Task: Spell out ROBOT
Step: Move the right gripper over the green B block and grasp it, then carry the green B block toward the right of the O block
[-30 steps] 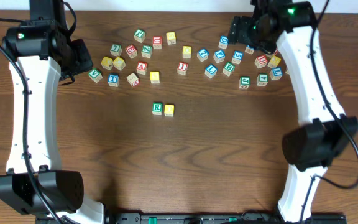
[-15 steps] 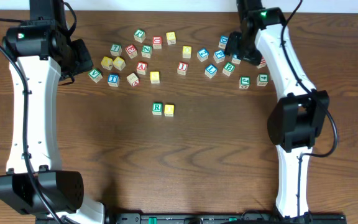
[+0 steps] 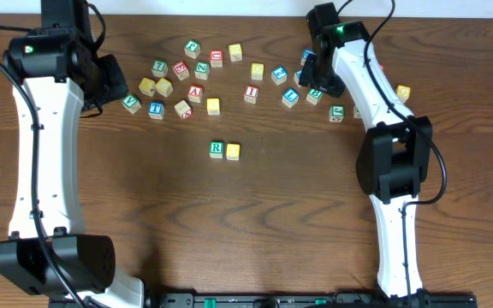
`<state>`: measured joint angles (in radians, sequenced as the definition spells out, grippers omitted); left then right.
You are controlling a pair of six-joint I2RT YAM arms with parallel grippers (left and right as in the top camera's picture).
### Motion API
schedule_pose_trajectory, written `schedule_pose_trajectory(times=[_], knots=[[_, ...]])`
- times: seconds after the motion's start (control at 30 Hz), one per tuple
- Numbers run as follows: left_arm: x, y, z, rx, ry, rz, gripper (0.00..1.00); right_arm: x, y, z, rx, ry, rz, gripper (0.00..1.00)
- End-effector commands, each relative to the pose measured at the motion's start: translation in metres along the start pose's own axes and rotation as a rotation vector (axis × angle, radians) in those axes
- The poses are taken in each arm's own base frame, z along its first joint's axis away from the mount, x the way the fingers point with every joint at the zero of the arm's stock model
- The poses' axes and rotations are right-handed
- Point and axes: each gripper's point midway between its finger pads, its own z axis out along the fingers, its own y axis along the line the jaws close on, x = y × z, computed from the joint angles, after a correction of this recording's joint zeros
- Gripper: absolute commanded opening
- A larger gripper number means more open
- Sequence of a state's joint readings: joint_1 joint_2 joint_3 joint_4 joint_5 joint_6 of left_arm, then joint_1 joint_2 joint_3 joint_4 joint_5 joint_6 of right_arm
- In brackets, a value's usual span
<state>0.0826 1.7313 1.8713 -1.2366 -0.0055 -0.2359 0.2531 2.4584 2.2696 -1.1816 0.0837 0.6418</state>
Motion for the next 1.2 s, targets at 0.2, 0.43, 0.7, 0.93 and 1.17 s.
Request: schedule_pose_trajectory(times=[0.2,0.43,0.7,0.93,1.17], knots=[[0.003,0.002,-0.003,-0.005,0.005,-0.009,0.41,0.001,0.0,0.027,0.037,0.004,0.006,0.42],[0.004,0.002,-0.003,-0.006,0.009,-0.009,0.42,-0.002,-0.003,0.028,0.067,-0.021,-0.01,0.36],[0.004,0.002,-0.003,-0.006,0.009,-0.01,0.41,-0.001,-0.002,0.028,0.068,-0.017,-0.057,0.23],[0.004,0.002,-0.003,-0.005,0.008,-0.01,0.42,0.002,0.003,0.022,0.032,0.006,-0.144,0.16],[0.004,0.002,-0.003,-0.005,0.008,-0.01,0.42,0.003,0.024,-0.023,-0.108,0.012,-0.244,0.21]])
